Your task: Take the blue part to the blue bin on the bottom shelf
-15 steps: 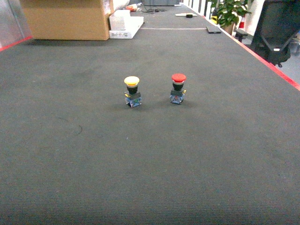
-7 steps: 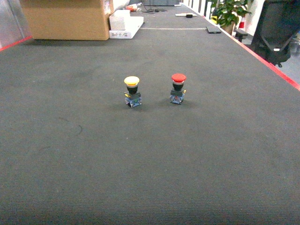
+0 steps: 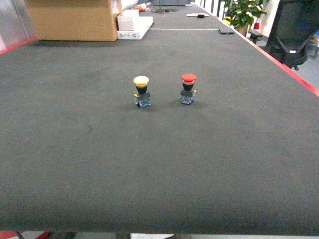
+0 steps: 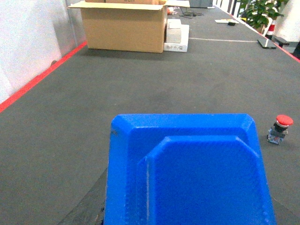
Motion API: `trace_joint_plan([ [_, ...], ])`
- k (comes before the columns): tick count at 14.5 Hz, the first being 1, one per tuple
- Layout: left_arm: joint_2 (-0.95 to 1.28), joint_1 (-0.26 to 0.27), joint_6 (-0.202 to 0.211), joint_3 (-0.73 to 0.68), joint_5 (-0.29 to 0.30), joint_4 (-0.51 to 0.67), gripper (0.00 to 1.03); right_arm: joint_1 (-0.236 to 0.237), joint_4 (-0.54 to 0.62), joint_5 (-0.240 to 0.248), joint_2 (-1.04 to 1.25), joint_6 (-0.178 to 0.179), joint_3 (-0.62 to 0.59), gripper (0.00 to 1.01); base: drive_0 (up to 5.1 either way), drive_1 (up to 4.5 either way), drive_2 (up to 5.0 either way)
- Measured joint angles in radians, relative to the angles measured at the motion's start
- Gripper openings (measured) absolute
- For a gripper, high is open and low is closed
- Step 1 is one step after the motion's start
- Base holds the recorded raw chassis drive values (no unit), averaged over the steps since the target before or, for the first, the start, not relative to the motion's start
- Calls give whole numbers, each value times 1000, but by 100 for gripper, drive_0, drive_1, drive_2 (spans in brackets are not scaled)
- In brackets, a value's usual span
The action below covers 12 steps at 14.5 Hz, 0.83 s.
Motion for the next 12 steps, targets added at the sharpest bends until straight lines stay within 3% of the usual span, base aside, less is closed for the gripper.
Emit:
trace_joint_plan([
  [3,-9,0,0,0,0,8,43,0,4,0,0,0,0,98,-11,-286,265],
  [12,-2,-1,0,0,-3,2,43,0,0,0,0,0,0,98,-166,-166,-166],
])
